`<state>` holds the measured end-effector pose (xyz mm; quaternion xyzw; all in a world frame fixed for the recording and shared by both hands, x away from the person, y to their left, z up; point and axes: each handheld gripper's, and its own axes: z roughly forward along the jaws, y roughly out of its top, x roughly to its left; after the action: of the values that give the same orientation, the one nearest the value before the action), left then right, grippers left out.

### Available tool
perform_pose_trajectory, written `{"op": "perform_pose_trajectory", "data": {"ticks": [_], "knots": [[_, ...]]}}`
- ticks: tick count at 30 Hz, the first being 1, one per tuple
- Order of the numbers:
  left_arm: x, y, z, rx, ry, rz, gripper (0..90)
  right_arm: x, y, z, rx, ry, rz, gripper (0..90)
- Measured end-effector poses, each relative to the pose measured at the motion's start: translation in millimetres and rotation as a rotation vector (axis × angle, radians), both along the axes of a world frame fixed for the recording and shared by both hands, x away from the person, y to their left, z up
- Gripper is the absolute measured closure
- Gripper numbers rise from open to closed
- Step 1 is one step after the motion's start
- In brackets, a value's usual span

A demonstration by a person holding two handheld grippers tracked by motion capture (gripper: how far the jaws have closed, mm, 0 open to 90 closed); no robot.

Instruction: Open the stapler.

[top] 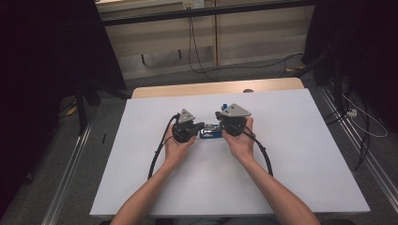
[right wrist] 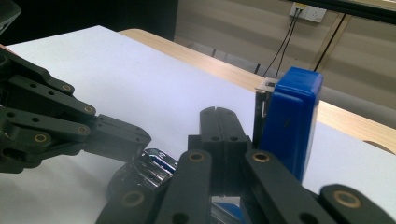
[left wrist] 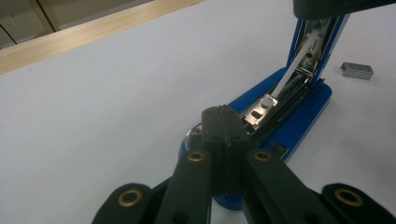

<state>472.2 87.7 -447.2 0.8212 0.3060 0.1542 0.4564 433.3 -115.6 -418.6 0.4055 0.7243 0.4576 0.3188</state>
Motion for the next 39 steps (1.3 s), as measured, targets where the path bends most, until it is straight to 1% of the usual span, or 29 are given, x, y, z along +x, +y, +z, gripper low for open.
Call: {"op": "perform_pose_trajectory", "data": {"ticks": [2,4,9,10,14,20,23,28,32,34,38,39], "knots": [[0.3,0.3,-0.1,-0.002,0.001,-0.002,90.0,-0.2,-3.4,0.6,0.0,-0.002,-0.002,90.0],[0.1,0.2,-0.1,0.0,0.0,-0.001,90.0,-0.8,-6.8,1.2,0.014,0.003,-0.007,90.0],[-0.1,0.1,-0.2,0.002,-0.007,-0.004,90.0,-2.4,-13.0,1.1,0.012,-0.005,-0.012,90.0],[-0.3,0.1,-0.5,-0.003,-0.005,-0.004,90.0,-2.6,-14.2,1.2,0.014,-0.004,-0.014,90.0],[-0.3,-0.2,-0.4,-0.002,-0.004,-0.002,90.0,-3.0,-19.1,1.8,0.02,-0.008,-0.021,90.0],[-0.3,0.0,-0.2,0.002,-0.007,-0.003,90.0,-4.9,-25.4,0.5,0.016,-0.014,-0.025,90.0],[0.6,1.2,-0.9,-0.011,0.002,-0.005,90.0,-5.7,-30.7,-0.4,0.024,-0.008,-0.035,90.0],[-0.2,0.4,-0.4,-0.003,0.0,-0.003,90.0,-7.3,-33.5,-0.2,0.015,-0.001,-0.023,90.0],[-0.1,0.4,-0.5,-0.004,0.0,-0.003,90.0,-6.3,-38.0,-1.2,0.027,0.007,-0.036,90.0],[-0.1,0.4,-0.4,-0.003,0.0,-0.003,90.0,-6.9,-40.0,-1.3,0.02,0.004,-0.041,90.0],[-0.7,-0.1,-0.4,0.004,-0.01,-0.005,90.0,-7.4,-46.0,-0.7,0.025,0.005,-0.052,90.0],[-0.4,0.5,-0.8,-0.002,-0.009,-0.007,90.0,-6.9,-47.4,-0.8,0.027,0.005,-0.048,90.0]]}}
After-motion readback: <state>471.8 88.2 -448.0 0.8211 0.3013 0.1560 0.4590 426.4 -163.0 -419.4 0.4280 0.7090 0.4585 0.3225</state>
